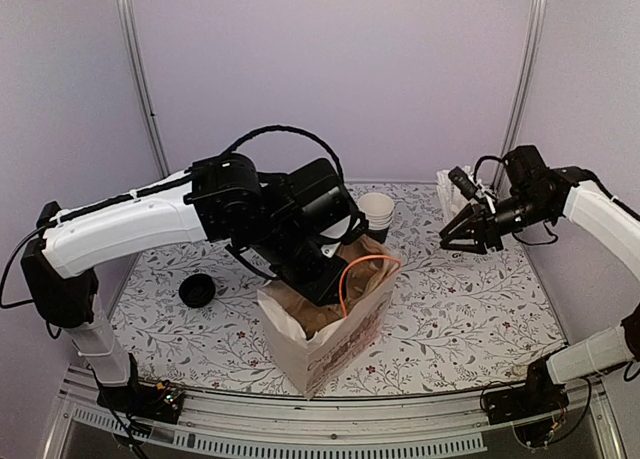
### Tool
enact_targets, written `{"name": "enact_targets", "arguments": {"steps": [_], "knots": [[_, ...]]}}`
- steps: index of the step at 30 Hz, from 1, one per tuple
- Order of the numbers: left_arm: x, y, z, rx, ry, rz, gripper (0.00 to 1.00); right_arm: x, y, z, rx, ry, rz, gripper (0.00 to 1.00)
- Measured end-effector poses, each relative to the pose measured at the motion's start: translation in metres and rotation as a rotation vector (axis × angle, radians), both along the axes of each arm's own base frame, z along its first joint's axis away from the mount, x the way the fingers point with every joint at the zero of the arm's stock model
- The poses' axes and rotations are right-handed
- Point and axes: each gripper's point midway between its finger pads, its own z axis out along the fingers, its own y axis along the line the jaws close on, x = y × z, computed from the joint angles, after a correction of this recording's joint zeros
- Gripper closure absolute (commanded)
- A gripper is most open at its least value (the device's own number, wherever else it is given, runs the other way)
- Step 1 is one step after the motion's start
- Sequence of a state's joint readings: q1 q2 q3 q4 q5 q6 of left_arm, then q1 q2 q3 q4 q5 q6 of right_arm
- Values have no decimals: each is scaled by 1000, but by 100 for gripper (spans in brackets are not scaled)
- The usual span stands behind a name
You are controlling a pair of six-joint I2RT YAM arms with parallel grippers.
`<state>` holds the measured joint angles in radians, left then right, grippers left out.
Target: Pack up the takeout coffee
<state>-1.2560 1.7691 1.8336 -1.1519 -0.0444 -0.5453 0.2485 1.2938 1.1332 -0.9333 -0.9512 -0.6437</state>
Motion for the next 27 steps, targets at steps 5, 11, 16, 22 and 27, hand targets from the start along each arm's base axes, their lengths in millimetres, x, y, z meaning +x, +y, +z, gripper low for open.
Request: {"name": "enact_targets", "arguments": {"steps": [5, 11, 16, 22, 27], "knots": [[-6, 4, 14, -6, 32, 6, 76, 10, 22, 115, 61, -238, 26, 57], [-15, 12, 18, 12, 84, 23, 76, -3, 63, 134, 64, -215, 119, 57], [-18, 20, 14, 46, 116, 54, 76, 9, 89, 86, -47, -106, 139, 57], [-18, 26, 6, 78, 125, 86, 77, 9, 93, 59, -95, -64, 144, 57], [-10, 27, -6, 118, 110, 101, 78, 6, 90, 46, -109, -38, 142, 57]]}}
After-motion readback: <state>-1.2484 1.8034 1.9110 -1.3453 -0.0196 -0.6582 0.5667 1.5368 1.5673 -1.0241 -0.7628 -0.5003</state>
